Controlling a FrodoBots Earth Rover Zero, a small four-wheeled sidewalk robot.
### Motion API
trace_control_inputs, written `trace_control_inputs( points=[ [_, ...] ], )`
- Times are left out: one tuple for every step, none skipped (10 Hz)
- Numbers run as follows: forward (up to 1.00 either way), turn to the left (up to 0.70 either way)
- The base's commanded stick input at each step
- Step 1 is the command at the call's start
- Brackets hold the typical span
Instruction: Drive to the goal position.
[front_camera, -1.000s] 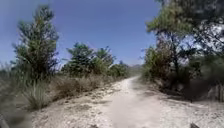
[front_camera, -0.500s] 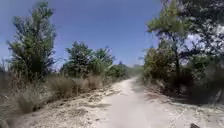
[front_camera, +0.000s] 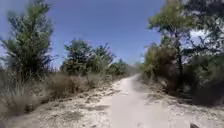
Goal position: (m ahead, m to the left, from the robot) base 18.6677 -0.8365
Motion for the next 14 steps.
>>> trace_control_inputs(
  points=[
    [0.45, 0.02],
    [0.45, 0.02],
    [0.45, 0.02],
    [0.45, 0.02],
    [0.45, 0.02],
    [0.45, 0.02],
    [0.45, 0.02],
    [0.45, 0.02],
    [0.45, 0.02],
    [0.45, 0.02],
    [0.45, 0.02],
    [0.45, 0.02],
    [0.45, 0.02],
    [0.45, 0.02]
  ],
)
